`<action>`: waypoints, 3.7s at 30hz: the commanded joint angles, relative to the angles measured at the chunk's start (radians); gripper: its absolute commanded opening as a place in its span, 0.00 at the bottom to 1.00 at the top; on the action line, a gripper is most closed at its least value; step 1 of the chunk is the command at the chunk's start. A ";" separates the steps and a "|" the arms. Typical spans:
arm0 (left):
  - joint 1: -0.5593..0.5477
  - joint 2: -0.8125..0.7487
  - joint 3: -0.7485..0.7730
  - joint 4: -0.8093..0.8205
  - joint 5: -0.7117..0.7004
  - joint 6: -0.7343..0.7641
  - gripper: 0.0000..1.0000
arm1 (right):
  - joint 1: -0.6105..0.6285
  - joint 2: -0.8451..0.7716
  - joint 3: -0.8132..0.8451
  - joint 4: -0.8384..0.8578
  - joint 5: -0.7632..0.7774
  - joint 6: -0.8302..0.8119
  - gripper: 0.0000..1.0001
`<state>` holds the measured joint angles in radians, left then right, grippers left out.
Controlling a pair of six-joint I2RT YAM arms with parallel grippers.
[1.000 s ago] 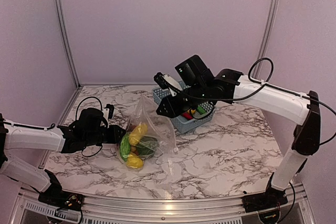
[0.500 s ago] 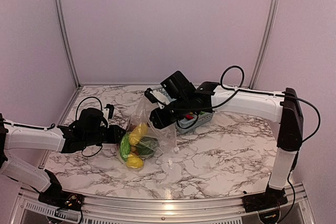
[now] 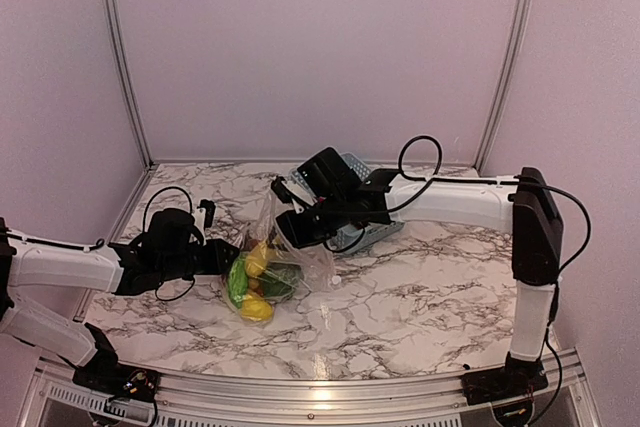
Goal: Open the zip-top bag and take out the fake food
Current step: Pick up the fake fruit from the zipper food storage bag.
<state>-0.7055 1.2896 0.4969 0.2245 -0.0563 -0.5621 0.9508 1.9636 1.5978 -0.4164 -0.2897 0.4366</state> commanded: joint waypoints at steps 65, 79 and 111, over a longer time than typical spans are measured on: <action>-0.008 0.025 -0.032 -0.128 -0.164 -0.019 0.22 | -0.006 -0.025 -0.030 0.129 0.046 0.088 0.20; -0.003 0.021 -0.025 -0.139 -0.167 0.008 0.23 | -0.007 -0.142 -0.065 0.152 0.155 0.045 0.19; -0.002 0.030 0.056 -0.182 -0.174 0.048 0.23 | 0.003 -0.198 0.040 0.029 -0.132 -0.218 0.24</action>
<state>-0.7158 1.3102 0.5426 0.1173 -0.2047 -0.5331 0.9463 1.7985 1.5799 -0.3599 -0.3557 0.2554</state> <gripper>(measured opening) 0.225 0.338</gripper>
